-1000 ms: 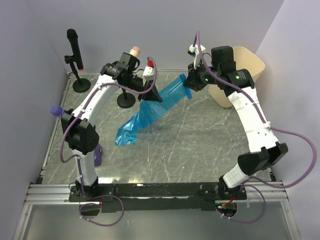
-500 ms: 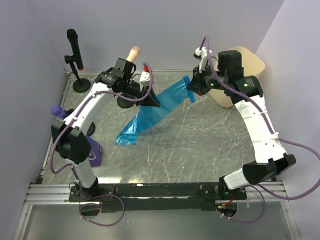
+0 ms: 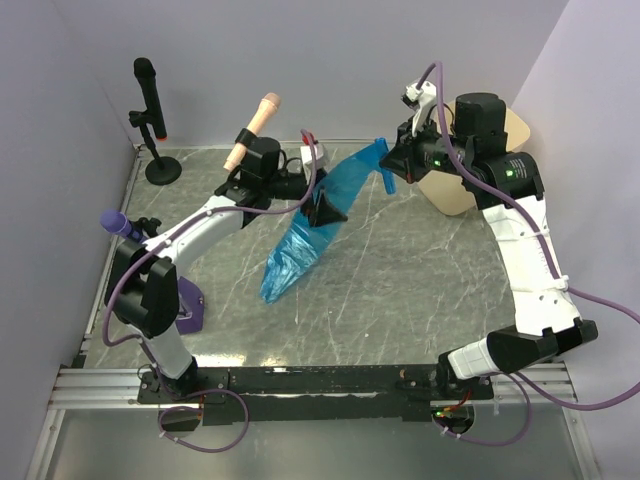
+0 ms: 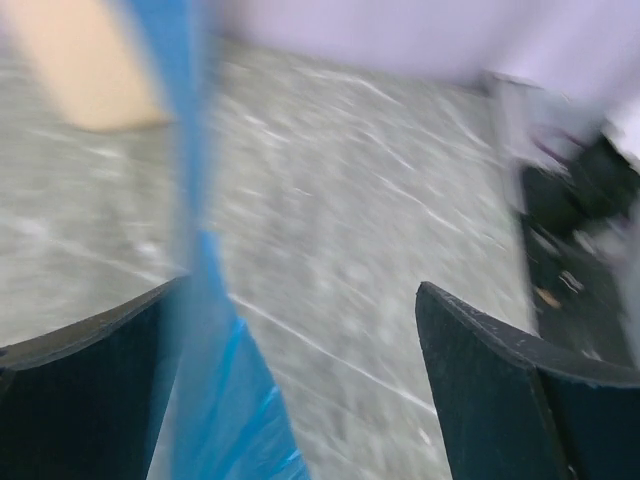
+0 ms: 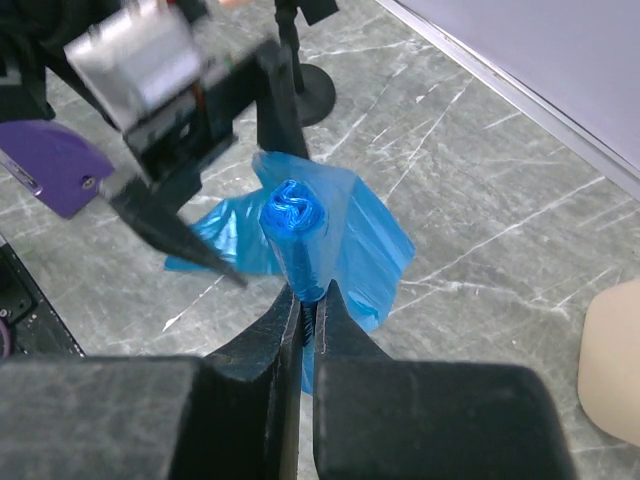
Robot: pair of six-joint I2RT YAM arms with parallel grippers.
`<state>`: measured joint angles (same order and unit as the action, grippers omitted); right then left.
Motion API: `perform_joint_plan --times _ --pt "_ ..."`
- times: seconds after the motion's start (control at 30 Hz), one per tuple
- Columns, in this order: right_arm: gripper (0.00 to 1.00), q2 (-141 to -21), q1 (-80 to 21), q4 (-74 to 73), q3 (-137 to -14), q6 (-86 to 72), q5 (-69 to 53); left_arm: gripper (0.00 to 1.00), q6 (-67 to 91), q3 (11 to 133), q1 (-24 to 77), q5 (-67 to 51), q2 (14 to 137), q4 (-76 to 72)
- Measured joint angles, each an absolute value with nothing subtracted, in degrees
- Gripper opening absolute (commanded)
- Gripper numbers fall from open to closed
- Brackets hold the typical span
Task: Put the trash bags into the trash bin
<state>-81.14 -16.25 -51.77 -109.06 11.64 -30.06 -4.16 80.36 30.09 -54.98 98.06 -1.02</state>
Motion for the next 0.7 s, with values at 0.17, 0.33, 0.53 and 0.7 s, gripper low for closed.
perform_joint_plan --times 0.17,0.33,0.53,0.7 --pt "0.00 -81.14 -16.25 -52.69 -109.19 12.73 -29.85 0.97 0.71 78.30 29.10 -45.43 94.96 -9.78" --pt "0.00 -80.93 -16.25 -53.28 -109.19 13.23 -29.89 0.97 1.93 76.25 28.64 -43.64 91.85 -17.23" --pt "0.00 -80.77 -16.25 -53.82 -109.19 13.34 -30.15 0.95 5.34 78.15 29.71 -44.07 96.29 -24.97" --pt "0.00 -80.77 -16.25 -54.13 -109.21 13.32 -30.13 0.71 8.93 81.01 30.50 -45.04 101.71 -29.91"
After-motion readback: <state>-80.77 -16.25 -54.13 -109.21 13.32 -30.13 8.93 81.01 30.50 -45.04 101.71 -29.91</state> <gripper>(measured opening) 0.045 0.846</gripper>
